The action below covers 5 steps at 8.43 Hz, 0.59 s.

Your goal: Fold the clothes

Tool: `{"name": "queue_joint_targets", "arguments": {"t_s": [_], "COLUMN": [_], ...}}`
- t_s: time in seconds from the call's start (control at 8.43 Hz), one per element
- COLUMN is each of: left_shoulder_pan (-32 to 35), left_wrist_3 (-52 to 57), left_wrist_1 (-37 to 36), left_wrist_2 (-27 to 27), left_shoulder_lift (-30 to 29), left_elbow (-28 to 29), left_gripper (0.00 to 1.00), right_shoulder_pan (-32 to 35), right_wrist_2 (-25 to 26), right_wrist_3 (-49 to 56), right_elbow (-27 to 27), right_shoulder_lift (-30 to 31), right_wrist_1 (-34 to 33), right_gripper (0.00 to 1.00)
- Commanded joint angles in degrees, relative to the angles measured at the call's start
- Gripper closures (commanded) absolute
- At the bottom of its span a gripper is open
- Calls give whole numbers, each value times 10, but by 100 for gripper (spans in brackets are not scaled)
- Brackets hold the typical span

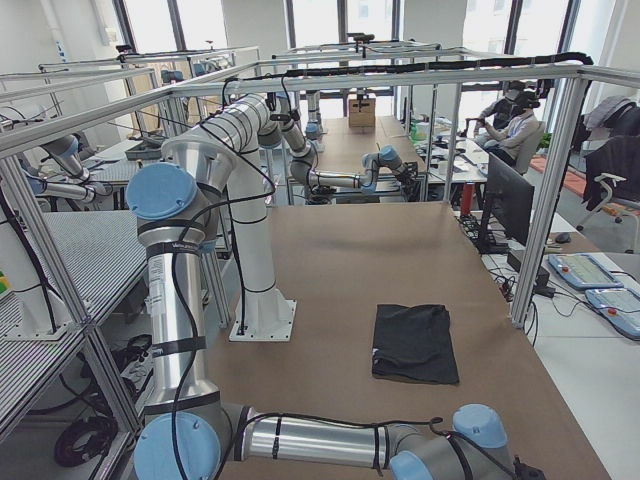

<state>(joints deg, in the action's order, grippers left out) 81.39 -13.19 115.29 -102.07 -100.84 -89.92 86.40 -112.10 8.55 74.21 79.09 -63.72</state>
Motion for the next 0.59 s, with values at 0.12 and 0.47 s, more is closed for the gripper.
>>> {"name": "queue_joint_targets", "arguments": {"t_s": [0.12,0.47], "left_shoulder_pan": [10,10], "left_wrist_3": [78,84], "left_wrist_1": [47,149], "left_wrist_2": [69,82], "left_shoulder_lift": [64,105], "left_elbow": [6,46], "left_gripper": [0,0], "right_shoulder_pan": [14,14], "right_wrist_2": [13,19], "right_wrist_3": [20,18], "right_elbow": [1,1], "right_shoulder_lift": [20,23], "right_wrist_1": [-1,2], "right_gripper": [6,6]}}
